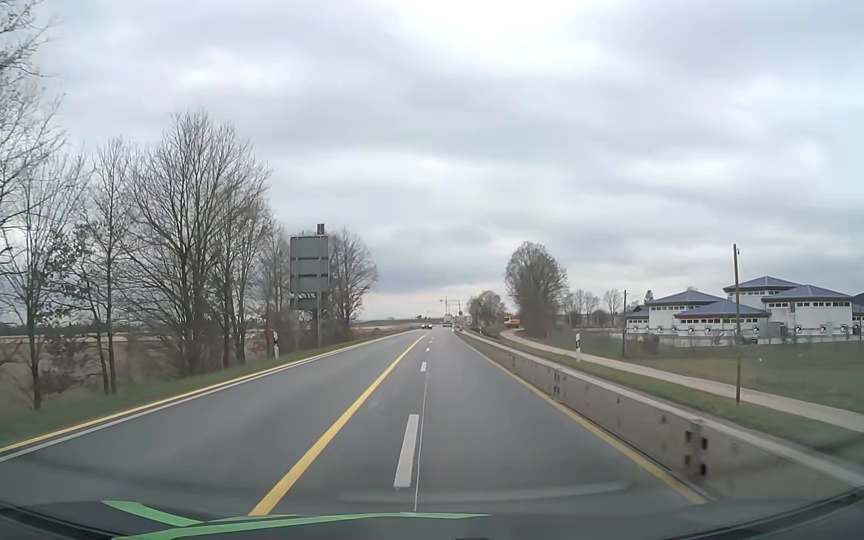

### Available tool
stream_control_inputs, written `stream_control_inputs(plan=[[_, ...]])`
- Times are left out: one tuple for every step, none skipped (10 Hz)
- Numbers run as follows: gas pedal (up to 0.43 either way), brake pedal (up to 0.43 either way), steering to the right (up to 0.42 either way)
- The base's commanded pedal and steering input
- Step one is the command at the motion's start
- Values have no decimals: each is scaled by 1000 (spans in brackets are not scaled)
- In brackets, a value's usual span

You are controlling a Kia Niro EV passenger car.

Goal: Follow the waypoints while adhering to traffic rules and regulations

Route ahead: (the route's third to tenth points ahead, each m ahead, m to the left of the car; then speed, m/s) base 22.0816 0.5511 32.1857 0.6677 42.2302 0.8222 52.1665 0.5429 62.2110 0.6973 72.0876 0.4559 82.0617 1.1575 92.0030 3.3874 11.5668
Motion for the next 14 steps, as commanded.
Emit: stream_control_inputs(plan=[[87,0,6],[87,0,6],[87,0,6],[87,0,5],[87,0,6],[87,0,6],[87,0,5],[87,0,5],[87,0,5],[87,0,4],[87,0,5],[87,0,4],[87,0,4],[87,0,3]])
